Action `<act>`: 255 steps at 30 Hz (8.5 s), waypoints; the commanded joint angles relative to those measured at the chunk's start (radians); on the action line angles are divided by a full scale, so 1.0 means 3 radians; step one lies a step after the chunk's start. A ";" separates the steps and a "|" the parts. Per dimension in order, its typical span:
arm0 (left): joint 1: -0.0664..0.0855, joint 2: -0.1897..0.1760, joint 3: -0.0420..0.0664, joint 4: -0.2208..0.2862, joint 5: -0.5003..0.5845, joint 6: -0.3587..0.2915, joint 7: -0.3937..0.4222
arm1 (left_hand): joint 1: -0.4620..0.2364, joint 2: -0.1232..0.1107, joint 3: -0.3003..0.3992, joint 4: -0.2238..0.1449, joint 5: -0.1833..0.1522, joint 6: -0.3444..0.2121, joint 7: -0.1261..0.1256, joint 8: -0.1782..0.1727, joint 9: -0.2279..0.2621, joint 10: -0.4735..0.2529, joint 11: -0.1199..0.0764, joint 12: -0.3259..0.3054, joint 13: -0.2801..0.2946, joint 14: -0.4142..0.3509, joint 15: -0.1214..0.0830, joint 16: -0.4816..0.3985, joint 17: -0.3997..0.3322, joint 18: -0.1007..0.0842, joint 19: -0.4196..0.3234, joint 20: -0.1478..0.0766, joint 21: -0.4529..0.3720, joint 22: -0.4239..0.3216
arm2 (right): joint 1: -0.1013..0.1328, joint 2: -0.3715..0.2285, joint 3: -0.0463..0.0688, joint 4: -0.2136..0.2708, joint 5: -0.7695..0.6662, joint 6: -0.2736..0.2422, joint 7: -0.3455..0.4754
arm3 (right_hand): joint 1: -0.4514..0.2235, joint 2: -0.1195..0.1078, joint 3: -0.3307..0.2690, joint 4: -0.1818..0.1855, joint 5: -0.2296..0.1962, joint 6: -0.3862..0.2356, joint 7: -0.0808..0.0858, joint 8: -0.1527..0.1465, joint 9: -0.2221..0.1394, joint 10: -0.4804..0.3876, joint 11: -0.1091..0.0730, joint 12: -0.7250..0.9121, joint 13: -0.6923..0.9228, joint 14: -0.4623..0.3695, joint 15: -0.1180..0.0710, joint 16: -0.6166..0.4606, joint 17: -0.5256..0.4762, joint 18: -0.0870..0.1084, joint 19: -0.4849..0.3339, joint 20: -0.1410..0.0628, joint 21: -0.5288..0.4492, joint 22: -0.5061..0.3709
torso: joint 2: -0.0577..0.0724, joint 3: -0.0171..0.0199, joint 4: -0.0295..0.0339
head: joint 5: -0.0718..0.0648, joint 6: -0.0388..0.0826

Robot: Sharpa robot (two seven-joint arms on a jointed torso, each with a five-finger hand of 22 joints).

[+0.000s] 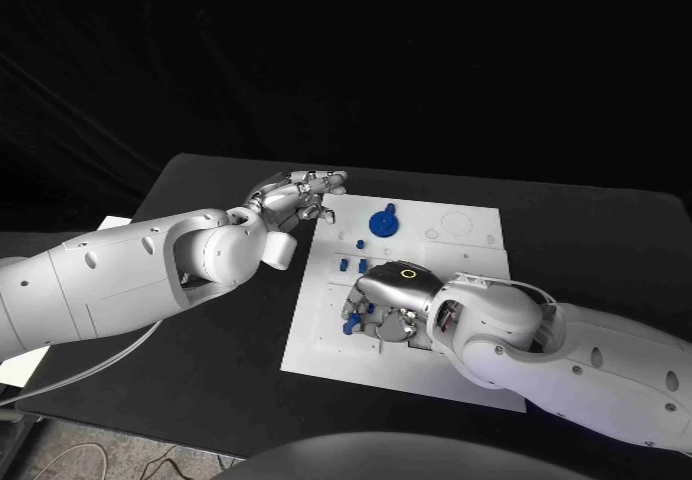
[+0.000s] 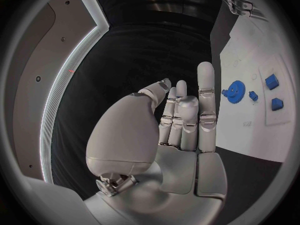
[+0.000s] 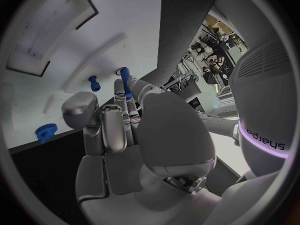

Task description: Assemble the parts on the task board

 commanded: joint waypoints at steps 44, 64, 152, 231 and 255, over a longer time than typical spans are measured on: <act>0.0003 -0.0008 0.0002 0.0026 -0.0032 0.0050 0.0007 | 0.0023 -0.0006 0.0025 0.0004 0.0008 -0.0033 0.0005 0.0018 -0.0002 -0.0032 0.0002 0.0030 0.0004 -0.0026 0.0012 -0.0014 -0.0010 0.0062 -0.0016 0.0009 -0.0024 -0.0005 | -0.0014 0.0137 -0.0064 -0.0039 -0.0405 0.0069 -0.0220 | -0.0242 -0.0164 -0.0118 -0.0005 0.0052 -0.0110 0.0074 -0.0047 -0.0024 -0.0265 0.0101 -0.0082 -0.0014 0.0133 0.0057 -0.0028 -0.0061 0.0005 -0.0043 0.0056 -0.0021 -0.0060 | -0.0006 -0.0007 0.0000 | -0.0034 0.0004; 0.0003 -0.0013 0.0001 0.0017 -0.0032 0.0068 -0.0001 | -0.0027 -0.0005 0.0021 0.0034 0.0003 -0.0039 0.0009 0.0027 -0.0002 -0.0044 0.0009 0.0049 0.0004 -0.0029 0.0020 -0.0010 -0.0017 0.0059 -0.0018 0.0015 -0.0027 -0.0007 | -0.0048 -0.0161 -0.0028 0.0183 -0.0333 -0.0860 -0.0077 | -0.0064 -0.0262 -0.1588 0.0504 0.0233 -0.0617 0.0103 -0.0038 -0.0063 -0.0910 0.0153 0.0259 0.0011 0.0053 0.0094 -0.0314 -0.0455 0.0097 -0.0188 0.0112 -0.0477 -0.0646 | -0.0009 -0.0001 -0.0002 | -0.0060 0.0029; 0.0000 -0.0065 -0.0039 0.0014 -0.0032 0.0054 0.0000 | -0.0047 -0.0023 0.0023 0.0037 0.0003 -0.0077 0.0022 0.0025 -0.0006 -0.0074 0.0017 0.0073 0.0001 -0.0036 0.0025 -0.0007 -0.0032 0.0060 -0.0019 0.0020 -0.0033 -0.0011 | -0.0211 -0.1276 -0.0038 0.0517 0.0301 -0.0290 -0.1174 | -0.0448 0.0511 -0.2139 0.0409 0.0751 -0.0309 -0.0177 0.0780 0.0523 0.0715 -0.0201 0.4195 0.4267 0.0281 -0.0179 0.0597 0.0802 -0.0165 0.0223 -0.0130 0.0754 0.1064 | -0.0093 -0.0021 -0.0206 | -0.0385 0.0100; 0.0001 -0.0083 -0.0040 0.0042 -0.0077 0.0064 -0.0023 | -0.0050 -0.0029 0.0026 0.0035 0.0003 -0.0099 0.0032 0.0023 -0.0007 -0.0097 0.0027 0.0081 -0.0002 -0.0050 0.0033 -0.0014 -0.0057 0.0059 -0.0023 0.0025 -0.0038 -0.0013 | -0.0190 -0.0899 0.0025 0.0558 0.1125 -0.0521 -0.1158 | -0.0892 0.0477 -0.2404 0.0333 0.0297 -0.0159 -0.0288 0.0943 0.0920 0.0742 -0.0297 0.3937 0.4270 0.0288 -0.0259 0.0614 0.0856 -0.0174 0.0221 -0.0204 0.0777 0.1138 | -0.0091 -0.0022 -0.0210 | -0.0305 0.0063; 0.0001 -0.0078 -0.0040 0.0036 -0.0079 0.0068 -0.0031 | -0.0049 -0.0029 0.0031 0.0033 0.0004 -0.0108 0.0035 0.0026 -0.0006 -0.0109 0.0030 0.0090 -0.0002 -0.0054 0.0036 -0.0012 -0.0058 0.0058 -0.0026 0.0028 -0.0040 -0.0014 | -0.0196 -0.0791 0.0021 0.0420 0.0942 -0.0298 -0.1392 | -0.0709 0.0635 -0.2296 0.0244 0.0293 -0.0138 -0.0306 0.0994 0.0981 0.0773 -0.0312 0.3998 0.4337 0.0296 -0.0272 0.0635 0.0894 -0.0184 0.0239 -0.0216 0.0812 0.1197 | -0.0092 -0.0028 -0.0207 | -0.0312 0.0051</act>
